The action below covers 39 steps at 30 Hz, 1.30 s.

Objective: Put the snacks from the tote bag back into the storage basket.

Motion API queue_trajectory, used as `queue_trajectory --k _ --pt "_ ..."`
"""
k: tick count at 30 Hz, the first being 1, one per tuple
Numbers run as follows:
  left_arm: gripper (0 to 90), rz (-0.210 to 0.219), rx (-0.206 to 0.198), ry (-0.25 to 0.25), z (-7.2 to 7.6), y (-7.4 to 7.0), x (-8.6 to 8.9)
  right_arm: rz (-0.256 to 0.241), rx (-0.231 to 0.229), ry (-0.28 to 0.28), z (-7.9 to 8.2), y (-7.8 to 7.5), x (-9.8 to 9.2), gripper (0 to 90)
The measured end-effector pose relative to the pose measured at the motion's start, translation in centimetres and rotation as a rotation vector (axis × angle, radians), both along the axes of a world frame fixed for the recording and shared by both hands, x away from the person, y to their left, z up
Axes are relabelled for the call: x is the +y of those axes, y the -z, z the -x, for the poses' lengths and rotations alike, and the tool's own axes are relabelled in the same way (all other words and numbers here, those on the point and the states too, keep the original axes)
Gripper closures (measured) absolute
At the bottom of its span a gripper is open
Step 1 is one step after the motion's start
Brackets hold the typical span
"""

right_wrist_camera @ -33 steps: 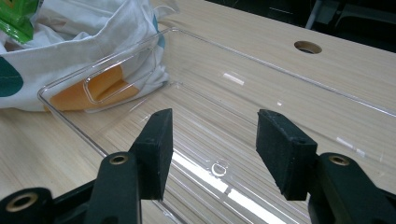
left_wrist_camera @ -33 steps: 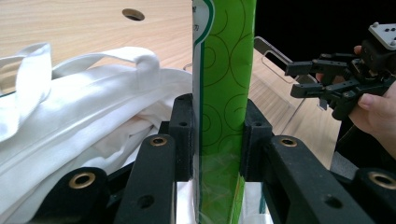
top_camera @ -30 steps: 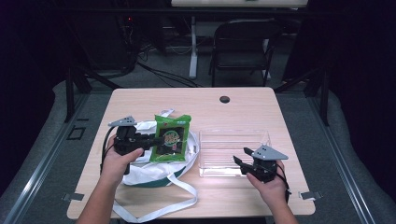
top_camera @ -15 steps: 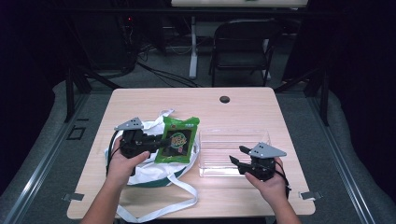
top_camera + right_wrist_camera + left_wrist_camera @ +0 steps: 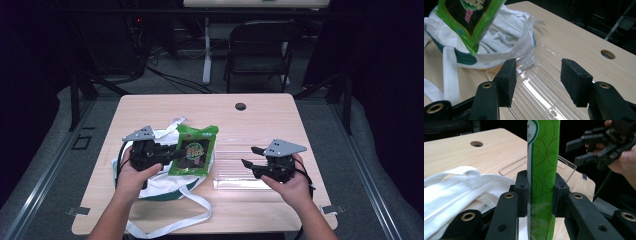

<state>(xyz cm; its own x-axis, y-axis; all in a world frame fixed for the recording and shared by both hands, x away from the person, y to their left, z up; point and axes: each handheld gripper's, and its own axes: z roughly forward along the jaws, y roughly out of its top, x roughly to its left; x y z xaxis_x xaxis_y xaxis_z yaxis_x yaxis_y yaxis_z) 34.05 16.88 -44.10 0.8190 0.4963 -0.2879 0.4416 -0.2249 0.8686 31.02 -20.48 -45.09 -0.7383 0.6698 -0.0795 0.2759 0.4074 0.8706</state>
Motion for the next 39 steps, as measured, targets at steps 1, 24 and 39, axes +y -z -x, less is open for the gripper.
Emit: queue_trajectory --k 1,24,39 --pt "72.1 -0.003 0.000 0.005 0.0 0.1 -0.2 0.005 0.001 -0.014 -0.1 -0.4 0.1 46.8" --pt "72.2 -0.027 0.008 0.067 0.3 0.9 -2.0 0.072 0.027 -0.221 -2.2 -5.9 3.2 43.6" --pt "72.2 -0.035 0.006 0.094 0.6 1.0 -2.9 0.138 0.024 -0.281 -2.6 -6.9 5.5 42.5"
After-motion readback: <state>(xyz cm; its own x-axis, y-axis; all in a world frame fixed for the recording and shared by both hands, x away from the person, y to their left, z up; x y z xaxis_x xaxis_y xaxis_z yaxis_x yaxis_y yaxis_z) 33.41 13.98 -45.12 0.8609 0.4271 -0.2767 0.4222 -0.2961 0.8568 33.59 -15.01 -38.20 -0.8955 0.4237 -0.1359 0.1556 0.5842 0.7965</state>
